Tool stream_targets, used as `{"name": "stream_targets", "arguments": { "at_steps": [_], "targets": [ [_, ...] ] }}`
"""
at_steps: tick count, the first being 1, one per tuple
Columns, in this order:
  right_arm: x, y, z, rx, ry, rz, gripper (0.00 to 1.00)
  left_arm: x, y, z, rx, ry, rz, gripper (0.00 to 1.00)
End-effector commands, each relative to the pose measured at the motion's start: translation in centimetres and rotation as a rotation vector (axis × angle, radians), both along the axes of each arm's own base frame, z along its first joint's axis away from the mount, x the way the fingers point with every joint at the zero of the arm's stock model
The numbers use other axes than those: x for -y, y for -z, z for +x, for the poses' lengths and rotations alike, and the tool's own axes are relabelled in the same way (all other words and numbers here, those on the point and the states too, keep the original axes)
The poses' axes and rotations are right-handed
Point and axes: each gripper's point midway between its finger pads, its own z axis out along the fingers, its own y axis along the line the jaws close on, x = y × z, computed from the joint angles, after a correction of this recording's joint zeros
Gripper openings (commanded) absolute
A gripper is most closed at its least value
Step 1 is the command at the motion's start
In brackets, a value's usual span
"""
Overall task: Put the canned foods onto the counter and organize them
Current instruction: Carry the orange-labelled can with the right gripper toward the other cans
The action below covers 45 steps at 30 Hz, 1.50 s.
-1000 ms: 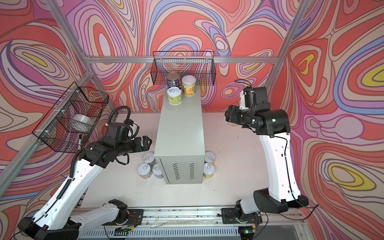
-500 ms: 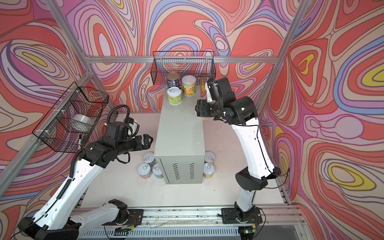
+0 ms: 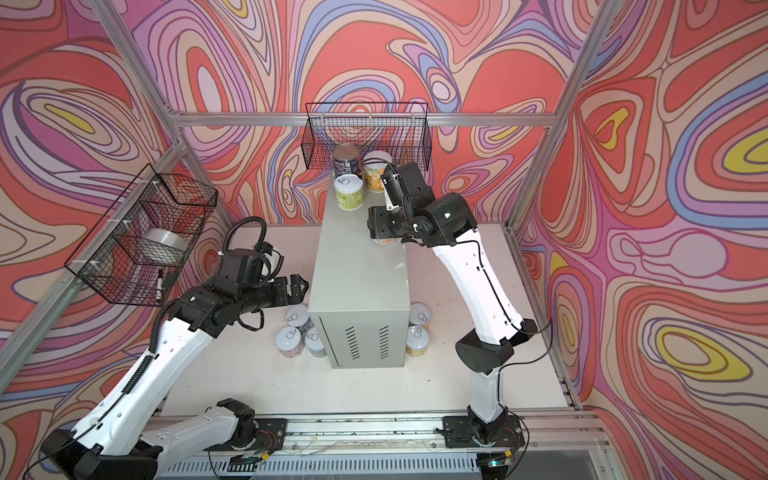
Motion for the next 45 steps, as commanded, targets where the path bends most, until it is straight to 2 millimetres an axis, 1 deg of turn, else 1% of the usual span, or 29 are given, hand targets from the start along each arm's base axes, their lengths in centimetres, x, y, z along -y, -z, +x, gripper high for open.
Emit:
{"name": "stream_targets", "arguments": {
  "at_steps": [1, 3, 5, 7, 8, 10, 13, 14, 17, 21, 25, 28, 30, 31, 32, 34, 37, 39, 42, 45],
  "targets": [
    [-0.3, -1.9, 1.0, 0.079, 0.015, 0.028, 0.38, -0.4, 0.0, 0.1, 0.014, -0.022, 0.001, 0.98],
    [-0.3, -1.8, 1.1, 0.081, 0.018, 0.024, 0.58, -0.5, 0.2, 0.1, 0.014, -0.023, 0.01, 0.98],
    [-0.2, -1.6, 1.4, 0.083, 0.027, 0.016, 0.67, -0.6, 0.3, 0.2, 0.012, -0.026, 0.014, 0.98],
    [-0.2, -1.4, 1.5, 0.082, 0.029, 0.006, 0.69, -0.4, 0.5, 0.3, 0.007, -0.021, 0.013, 0.98],
    [-0.2, -1.4, 1.6, 0.082, 0.033, 0.006, 0.73, -0.4, 0.6, 0.4, 0.001, -0.017, 0.014, 0.98],
    [-0.4, -1.3, 1.6, 0.078, 0.025, 0.01, 0.77, -0.3, 0.7, 0.4, -0.002, -0.014, 0.011, 0.98],
    [-0.6, -1.3, 1.8, 0.084, 0.024, 0.015, 0.79, -0.3, 0.9, 0.5, 0.001, -0.016, 0.007, 0.98],
    [-0.7, -1.3, 1.9, 0.086, 0.022, 0.018, 0.82, -0.3, 0.9, 0.6, 0.001, -0.016, 0.006, 0.99],
    [-0.8, -1.5, 2.1, 0.095, 0.022, 0.02, 0.85, -0.4, 1.1, 0.6, -0.001, -0.019, 0.01, 0.99],
    [-0.7, -2.1, 2.3, 0.119, 0.03, 0.022, 0.86, -0.6, 1.1, 0.6, 0.001, -0.021, 0.014, 0.99],
    [-0.1, -4.5, 1.8, 0.182, 0.034, 0.056, 0.83, -0.7, 0.6, 0.8, 0.014, -0.011, 0.019, 0.99],
    [0.3, -6.3, 0.8, 0.22, 0.027, 0.095, 0.81, -0.7, 0.0, 0.9, 0.031, 0.003, 0.028, 0.99],
    [1.0, -7.8, -0.1, 0.254, 0.034, 0.131, 0.79, -0.8, -0.3, 0.9, 0.042, 0.005, 0.036, 1.0],
    [1.2, -8.1, -0.4, 0.263, 0.038, 0.144, 0.78, -0.9, -0.4, 1.0, 0.047, 0.004, 0.042, 1.0],
    [2.0, -9.2, -1.4, 0.288, 0.043, 0.173, 0.77, -1.1, -0.5, 1.0, 0.047, 0.002, 0.05, 1.0],
    [2.6, -9.7, -2.7, 0.302, 0.042, 0.203, 0.75, -1.2, -1.0, 1.1, 0.049, 0.004, 0.057, 1.0],
    [3.6, -9.3, -4.3, 0.299, 0.039, 0.21, 0.7, -1.6, -2.1, 1.2, 0.075, -0.014, 0.054, 1.0],
    [4.1, -8.4, -5.2, 0.278, 0.033, 0.197, 0.67, -1.6, -3.0, 1.4, 0.096, -0.016, 0.012, 1.0],
    [4.2, -6.7, -6.3, 0.231, 0.008, 0.19, 0.64, -1.8, -4.2, 1.9, 0.118, -0.023, -0.073, 1.0],
    [4.0, -4.7, -6.9, 0.18, 0.0, 0.2, 0.64, -1.5, -5.1, 2.3, 0.133, -0.018, -0.119, 0.99]
  ]
}}
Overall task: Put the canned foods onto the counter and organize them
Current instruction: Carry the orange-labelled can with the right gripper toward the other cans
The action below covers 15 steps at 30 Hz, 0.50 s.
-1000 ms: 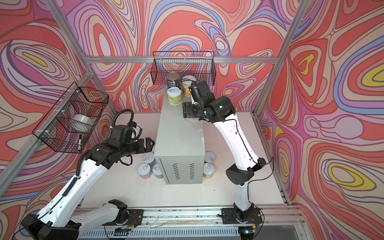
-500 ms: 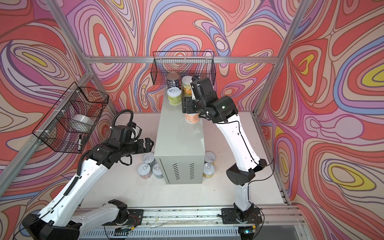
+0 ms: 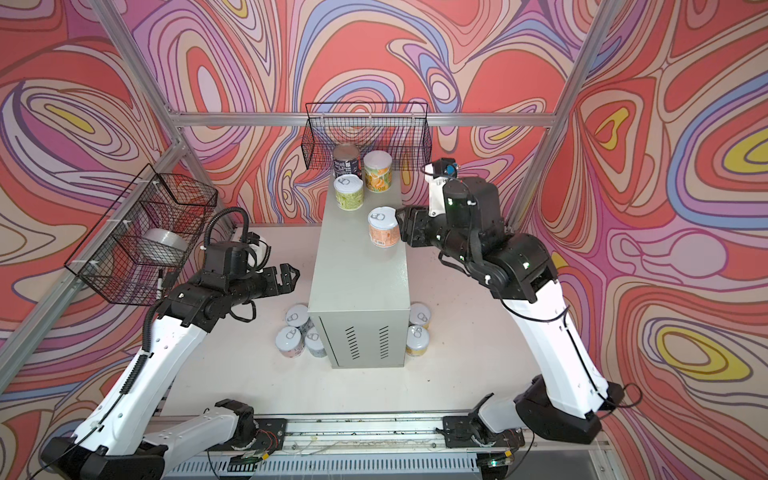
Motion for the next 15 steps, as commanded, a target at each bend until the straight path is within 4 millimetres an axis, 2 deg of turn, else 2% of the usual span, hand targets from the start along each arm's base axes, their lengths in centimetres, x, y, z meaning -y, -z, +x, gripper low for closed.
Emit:
{"name": "stream_targets", "arguments": {
  "at_steps": [1, 5, 10, 15],
  "targets": [
    [-1.4, 3.4, 0.3, -0.085, -0.03, -0.004, 0.64, 1.1, -2.7, 0.4, 0.062, 0.034, -0.087, 0.99],
    [-1.9, 5.8, 0.5, -0.121, -0.037, -0.008, 0.67, 1.3, -2.3, 0.7, 0.061, 0.026, -0.111, 0.99],
    [-3.2, 7.2, 1.2, -0.133, -0.07, 0.019, 0.67, 1.3, -1.5, 0.5, 0.038, 0.027, -0.114, 0.98],
    [-3.6, 8.2, 2.5, -0.133, -0.051, -0.004, 0.67, 0.8, -0.8, -0.2, 0.036, 0.007, -0.099, 0.97]
  ]
}}
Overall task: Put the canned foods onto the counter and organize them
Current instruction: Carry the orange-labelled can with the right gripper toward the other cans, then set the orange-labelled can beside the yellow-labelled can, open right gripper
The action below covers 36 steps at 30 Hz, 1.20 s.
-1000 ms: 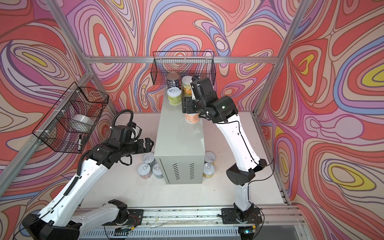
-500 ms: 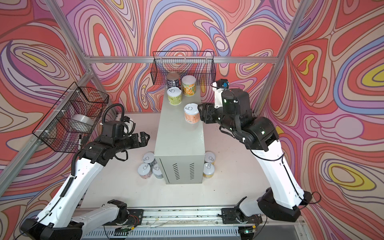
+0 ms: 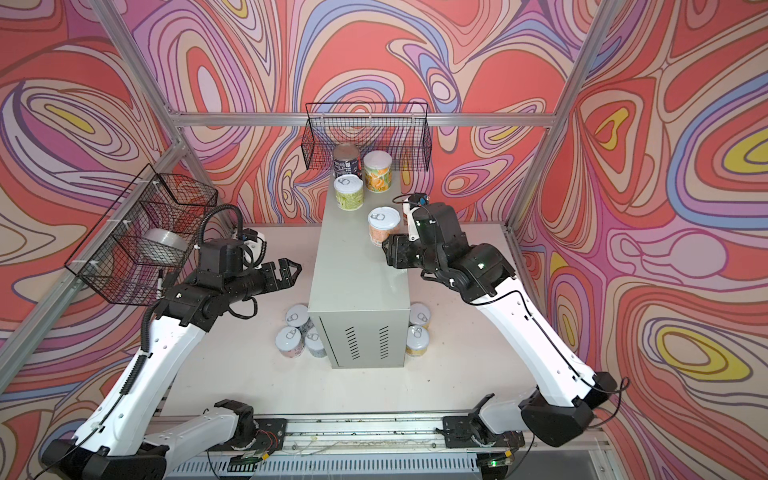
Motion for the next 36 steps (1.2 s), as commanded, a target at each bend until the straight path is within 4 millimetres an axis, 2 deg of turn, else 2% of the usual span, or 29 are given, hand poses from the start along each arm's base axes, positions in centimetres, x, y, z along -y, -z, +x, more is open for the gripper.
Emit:
{"name": "stream_targets", "arguments": {
  "at_steps": [1, 9, 17, 24, 32, 36],
  "targets": [
    [-0.8, -0.3, 1.1, 0.034, 0.001, 0.013, 0.67, -0.5, -0.1, -0.5, 0.014, -0.02, -0.006, 0.97],
    [-1.6, 0.1, 3.4, 0.062, 0.03, -0.024, 0.66, -0.5, 0.2, -0.4, 0.003, -0.02, -0.002, 0.97],
    [-2.3, -0.4, 5.2, 0.094, 0.037, -0.045, 0.64, -0.3, 0.5, 0.0, -0.009, -0.009, 0.007, 0.96],
    [-2.3, -1.3, 6.9, 0.144, 0.072, -0.08, 0.65, -0.3, 0.8, 0.0, -0.014, -0.01, 0.012, 0.96],
    [-3.0, -1.0, 9.1, 0.147, 0.087, -0.094, 0.65, -0.3, 1.2, 0.4, -0.023, -0.009, 0.018, 0.96],
    [-2.7, -1.0, 10.1, 0.153, 0.124, -0.096, 0.65, -0.3, 1.1, 0.5, -0.023, -0.009, 0.021, 0.96]
  ]
}}
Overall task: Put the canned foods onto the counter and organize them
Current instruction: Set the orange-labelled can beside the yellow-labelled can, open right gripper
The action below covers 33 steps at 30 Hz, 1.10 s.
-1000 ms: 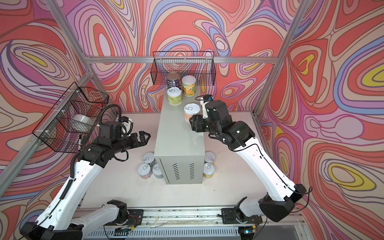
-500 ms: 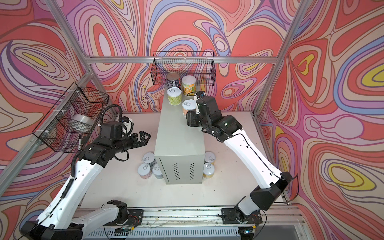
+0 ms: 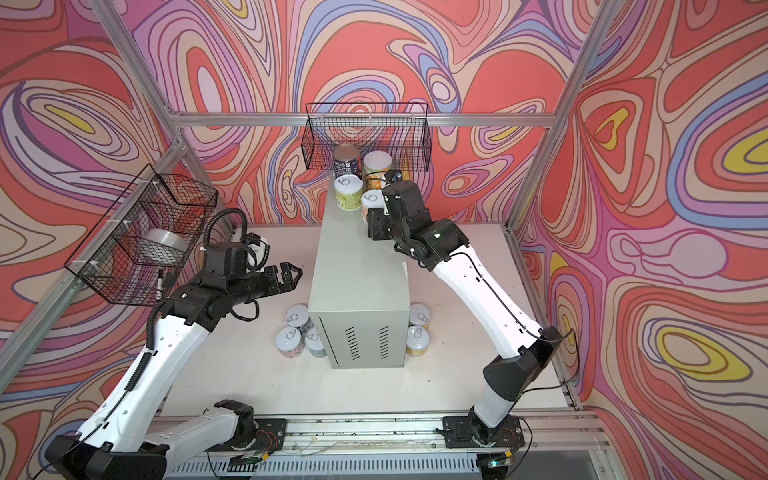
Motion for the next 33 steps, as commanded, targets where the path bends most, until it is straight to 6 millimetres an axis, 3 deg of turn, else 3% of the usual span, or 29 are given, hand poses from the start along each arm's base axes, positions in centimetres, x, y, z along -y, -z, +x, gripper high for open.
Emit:
{"name": "stream_targets", "arguments": {
  "at_steps": [1, 29, 30, 33],
  "targets": [
    [0.8, -1.0, 1.3, 0.04, 0.046, 0.003, 0.65, -0.3, -0.2, 0.3, 0.011, -0.005, 0.013, 0.96],
    [1.3, -1.0, 5.1, 0.069, 0.06, 0.102, 0.61, 0.1, 0.9, 0.7, -0.006, 0.005, 0.009, 0.96],
    [0.8, 0.4, 5.8, 0.044, 0.057, 0.089, 0.6, 0.0, 0.9, 0.8, -0.006, 0.003, 0.009, 0.96],
    [0.6, 0.6, 6.0, 0.037, 0.054, 0.089, 0.6, 0.1, 1.0, 0.7, -0.007, 0.006, 0.009, 0.95]
  ]
}}
